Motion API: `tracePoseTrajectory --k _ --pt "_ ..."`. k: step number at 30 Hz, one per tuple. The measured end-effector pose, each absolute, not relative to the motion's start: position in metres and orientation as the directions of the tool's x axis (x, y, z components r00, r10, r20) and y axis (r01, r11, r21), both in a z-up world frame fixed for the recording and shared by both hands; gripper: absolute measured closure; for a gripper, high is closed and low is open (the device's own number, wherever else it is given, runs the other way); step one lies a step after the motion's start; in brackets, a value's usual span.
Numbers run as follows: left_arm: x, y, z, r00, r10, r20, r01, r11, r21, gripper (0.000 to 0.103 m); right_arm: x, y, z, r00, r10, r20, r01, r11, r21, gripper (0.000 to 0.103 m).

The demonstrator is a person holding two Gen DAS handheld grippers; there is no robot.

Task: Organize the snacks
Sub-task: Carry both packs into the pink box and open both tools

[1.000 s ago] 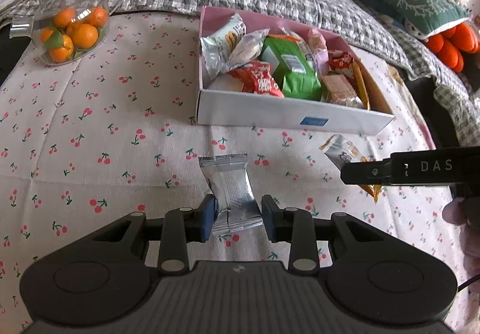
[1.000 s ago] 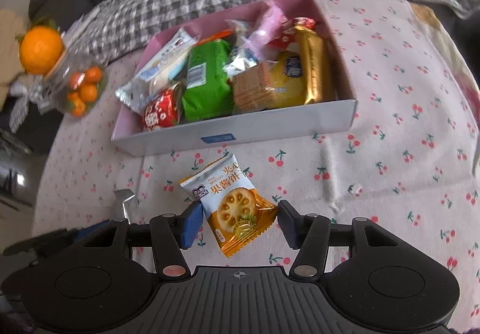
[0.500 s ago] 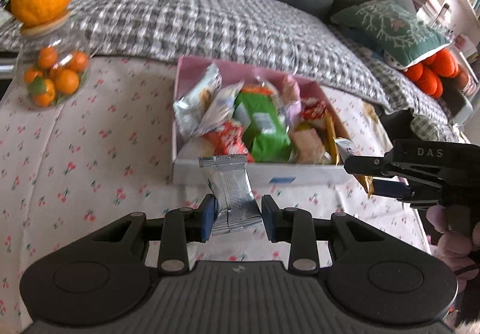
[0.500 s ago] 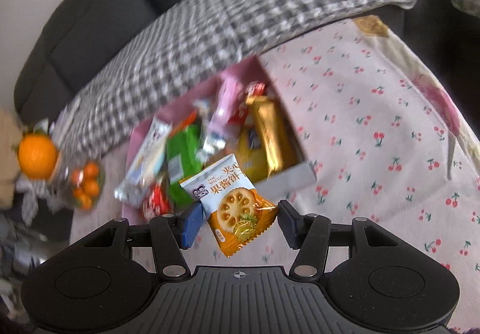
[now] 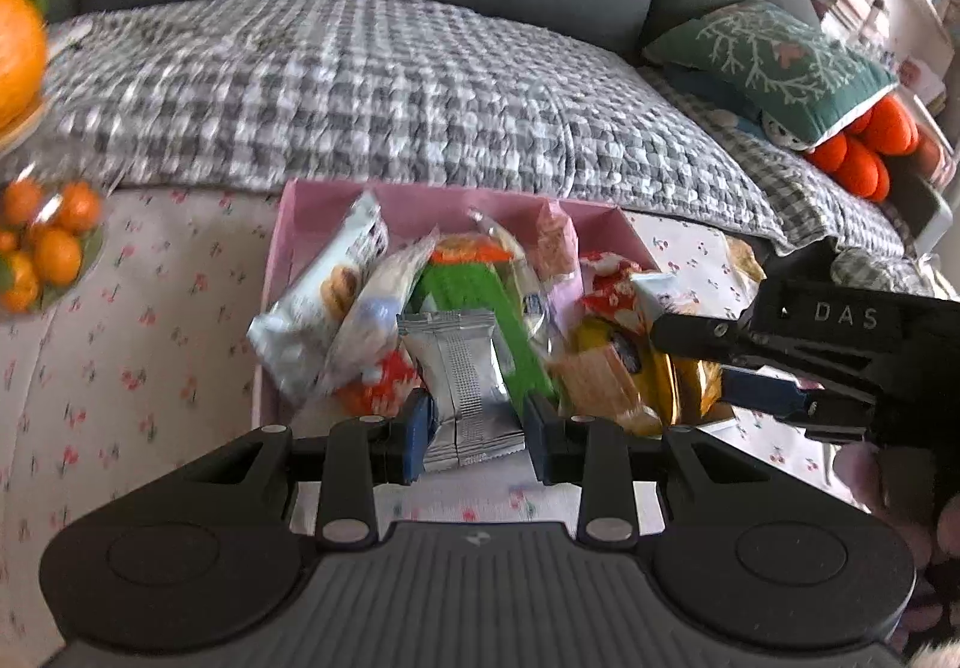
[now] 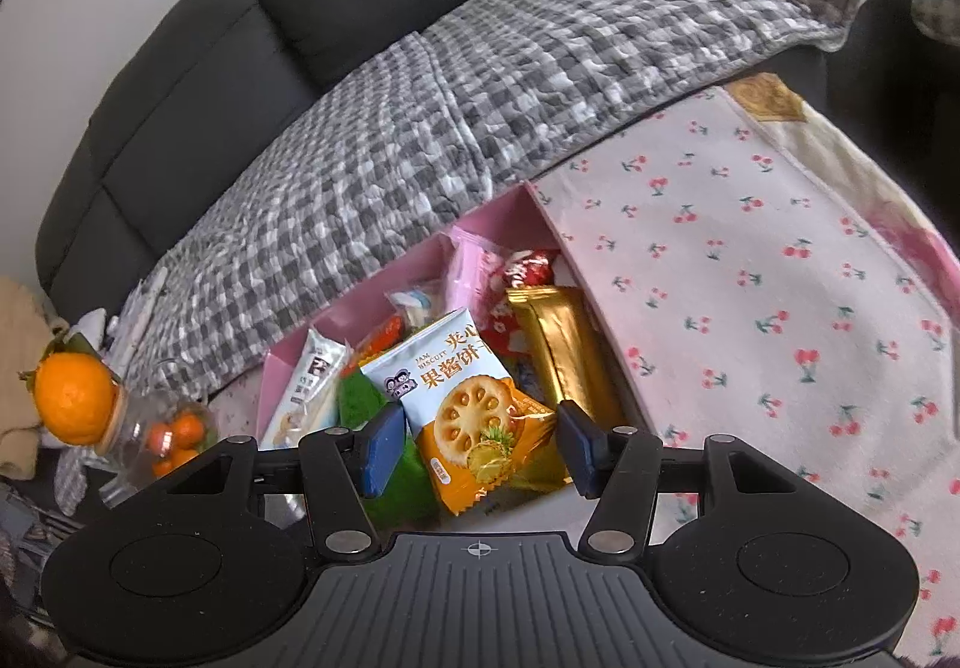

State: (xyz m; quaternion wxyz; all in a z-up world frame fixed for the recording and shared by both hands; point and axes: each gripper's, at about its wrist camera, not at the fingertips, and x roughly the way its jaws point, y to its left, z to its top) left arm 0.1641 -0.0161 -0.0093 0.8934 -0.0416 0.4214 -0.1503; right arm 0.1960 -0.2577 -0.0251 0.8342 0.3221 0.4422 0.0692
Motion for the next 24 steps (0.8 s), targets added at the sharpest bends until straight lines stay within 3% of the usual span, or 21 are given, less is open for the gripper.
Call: tracePoseTrajectory --k 9,12,16,24 --pt "0.177 -0.028 -0.017 0.615 -0.352 -0.706 0.302 0.932 -0.201 0.072 0.21 -0.252 -0.037 0.6 0.388 -0.699 0.187 0.782 0.594 0.046" --pt "0.179 -0.031 -0.021 0.615 -0.35 -0.706 0.309 0.931 -0.192 0.07 0.211 -0.252 -0.038 0.595 0.376 -0.711 0.191 0.793 0.579 0.039" --pt "0.179 -0.029 -0.021 0.615 -0.353 -0.705 0.303 0.932 -0.202 0.056 0.211 -0.255 -0.038 0.598 0.369 -0.712 0.201 0.79 0.579 0.035" --pt "0.169 -0.028 -0.013 0.633 -0.322 -0.705 0.298 0.941 -0.162 0.04 0.204 -0.263 -0.03 0.618 0.359 -0.699 0.213 0.779 0.589 0.031"
